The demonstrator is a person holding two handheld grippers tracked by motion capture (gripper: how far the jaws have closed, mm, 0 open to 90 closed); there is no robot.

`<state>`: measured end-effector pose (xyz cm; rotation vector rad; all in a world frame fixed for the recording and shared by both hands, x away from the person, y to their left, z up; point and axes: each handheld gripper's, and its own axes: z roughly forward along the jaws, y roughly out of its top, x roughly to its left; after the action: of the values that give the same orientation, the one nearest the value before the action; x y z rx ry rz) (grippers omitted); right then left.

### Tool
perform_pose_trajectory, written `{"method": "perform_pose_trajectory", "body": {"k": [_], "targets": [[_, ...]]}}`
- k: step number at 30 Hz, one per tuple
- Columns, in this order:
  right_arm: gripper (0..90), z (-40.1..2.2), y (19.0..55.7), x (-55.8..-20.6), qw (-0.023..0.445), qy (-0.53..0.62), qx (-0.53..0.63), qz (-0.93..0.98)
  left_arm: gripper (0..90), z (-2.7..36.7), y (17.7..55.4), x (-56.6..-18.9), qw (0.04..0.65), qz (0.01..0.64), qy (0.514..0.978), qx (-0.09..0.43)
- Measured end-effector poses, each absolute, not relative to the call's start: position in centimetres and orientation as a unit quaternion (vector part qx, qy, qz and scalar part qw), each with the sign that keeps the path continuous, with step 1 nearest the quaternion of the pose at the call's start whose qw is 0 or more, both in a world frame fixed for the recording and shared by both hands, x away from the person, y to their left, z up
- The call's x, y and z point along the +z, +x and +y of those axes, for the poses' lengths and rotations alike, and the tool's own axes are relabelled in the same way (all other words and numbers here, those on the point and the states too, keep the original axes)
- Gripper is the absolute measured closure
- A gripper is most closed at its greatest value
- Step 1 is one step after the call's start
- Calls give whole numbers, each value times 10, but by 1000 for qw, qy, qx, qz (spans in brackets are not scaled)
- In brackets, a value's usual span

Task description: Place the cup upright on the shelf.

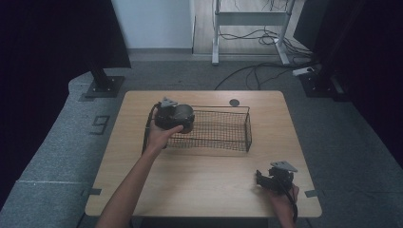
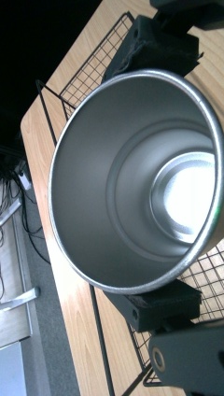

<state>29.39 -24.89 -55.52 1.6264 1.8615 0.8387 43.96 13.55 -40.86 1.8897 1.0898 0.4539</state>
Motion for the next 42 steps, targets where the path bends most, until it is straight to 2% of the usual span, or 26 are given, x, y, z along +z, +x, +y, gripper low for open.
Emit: {"method": "perform_pose_trajectory", "body": {"k": [42], "targets": [[154, -249, 294, -555, 263, 601, 310, 688, 157, 124, 470, -464, 385, 472, 779, 149]]}}
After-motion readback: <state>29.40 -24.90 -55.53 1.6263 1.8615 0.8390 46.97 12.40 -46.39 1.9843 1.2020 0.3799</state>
